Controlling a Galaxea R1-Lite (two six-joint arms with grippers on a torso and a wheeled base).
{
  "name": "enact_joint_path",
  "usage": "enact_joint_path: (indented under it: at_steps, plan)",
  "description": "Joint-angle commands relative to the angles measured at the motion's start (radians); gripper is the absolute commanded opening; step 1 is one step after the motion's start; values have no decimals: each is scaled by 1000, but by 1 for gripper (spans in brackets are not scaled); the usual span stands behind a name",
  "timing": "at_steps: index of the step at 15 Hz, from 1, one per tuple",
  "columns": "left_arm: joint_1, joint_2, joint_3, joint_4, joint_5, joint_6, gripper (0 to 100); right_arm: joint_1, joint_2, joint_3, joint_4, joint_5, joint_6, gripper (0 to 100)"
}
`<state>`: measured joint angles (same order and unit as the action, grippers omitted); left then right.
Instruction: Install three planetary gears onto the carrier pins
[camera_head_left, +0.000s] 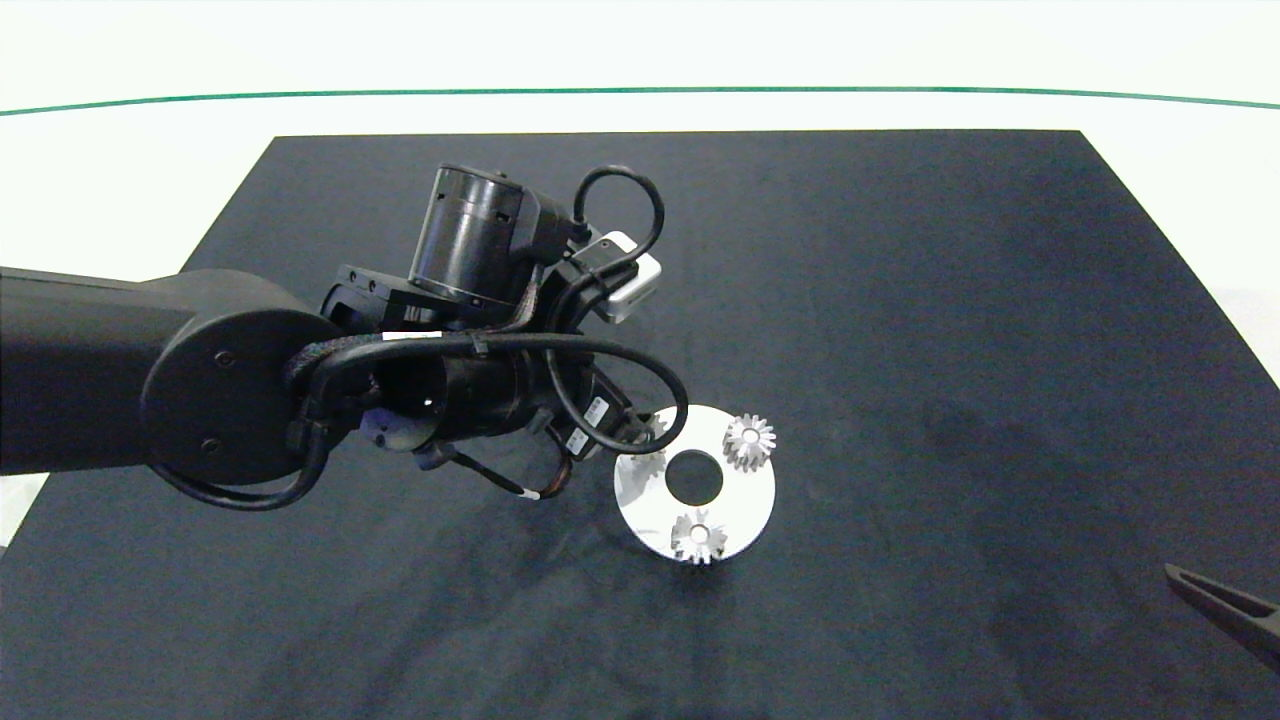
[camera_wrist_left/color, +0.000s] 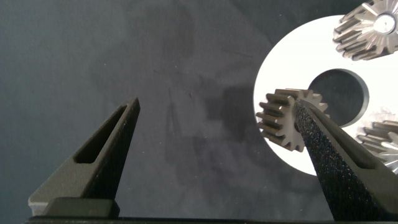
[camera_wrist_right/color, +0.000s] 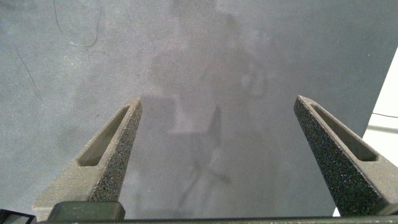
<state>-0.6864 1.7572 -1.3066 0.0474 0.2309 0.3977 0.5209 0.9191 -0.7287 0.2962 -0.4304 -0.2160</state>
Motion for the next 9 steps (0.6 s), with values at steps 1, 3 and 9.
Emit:
enact_joint_path:
  at_steps: [1,3,9]
  plan:
    - [7,-4,1,0,2,6,100,1,-2,0,1,-2,-2,100]
    - [11,-4,9,0,-4,6,100,1,-3,0,1,-2,-2,100]
    - [22,2,0,-32,-31,20,100,5,-9,0,1,-2,-2,100]
